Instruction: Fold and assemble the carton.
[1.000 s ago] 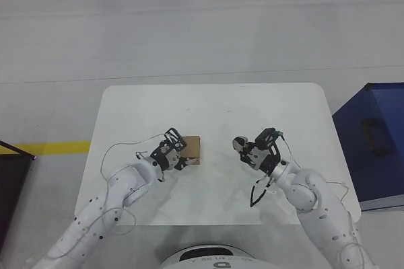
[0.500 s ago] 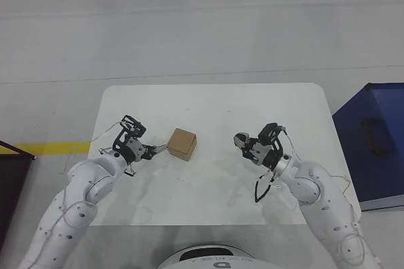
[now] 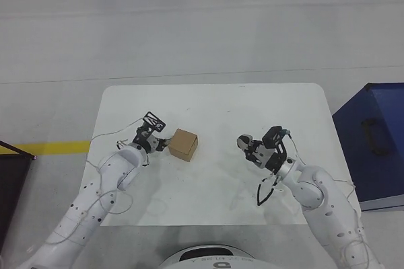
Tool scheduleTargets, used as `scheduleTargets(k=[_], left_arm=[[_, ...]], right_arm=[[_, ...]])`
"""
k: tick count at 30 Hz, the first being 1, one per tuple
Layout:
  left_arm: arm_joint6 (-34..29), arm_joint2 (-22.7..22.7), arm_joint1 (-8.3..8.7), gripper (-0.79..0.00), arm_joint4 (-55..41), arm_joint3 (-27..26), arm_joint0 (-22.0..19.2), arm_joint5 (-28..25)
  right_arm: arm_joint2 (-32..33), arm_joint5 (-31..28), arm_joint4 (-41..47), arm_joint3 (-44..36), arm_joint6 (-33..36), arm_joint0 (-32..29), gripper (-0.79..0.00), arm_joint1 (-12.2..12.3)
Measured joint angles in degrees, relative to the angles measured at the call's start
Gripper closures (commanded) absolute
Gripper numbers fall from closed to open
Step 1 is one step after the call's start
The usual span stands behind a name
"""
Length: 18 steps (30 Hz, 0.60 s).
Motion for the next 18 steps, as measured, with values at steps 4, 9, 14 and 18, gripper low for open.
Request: scheduleTargets(k=[4, 9, 14, 18], left_arm=[[0.2, 2.3, -0.93, -0.785, -1.2, 0.1, -1.2, -0.2], [0.1, 4.7, -1.89, -0.785, 0.0, 1.5, -3.9, -2.0], [0.5, 9.6, -3.31, -0.785, 2.4, 1.3, -6.2, -5.0], [2.3, 13.4, -4.62, -0.785, 3.4, 0.9, -7.6, -6.1]], right_arm=[[-0.4, 0.1, 0.2, -0.7, 0.2, -0.9, 0.000, 0.1], [-2.2, -0.4, 1.0, -0.1, 3.0, 0.7, 0.000, 0.0], [-2.8, -0.6, 1.6, 0.3, 3.9, 1.5, 0.000, 0.1], [-1.9, -0.9, 1.9, -0.3, 3.5, 0.3, 0.000, 0.3]])
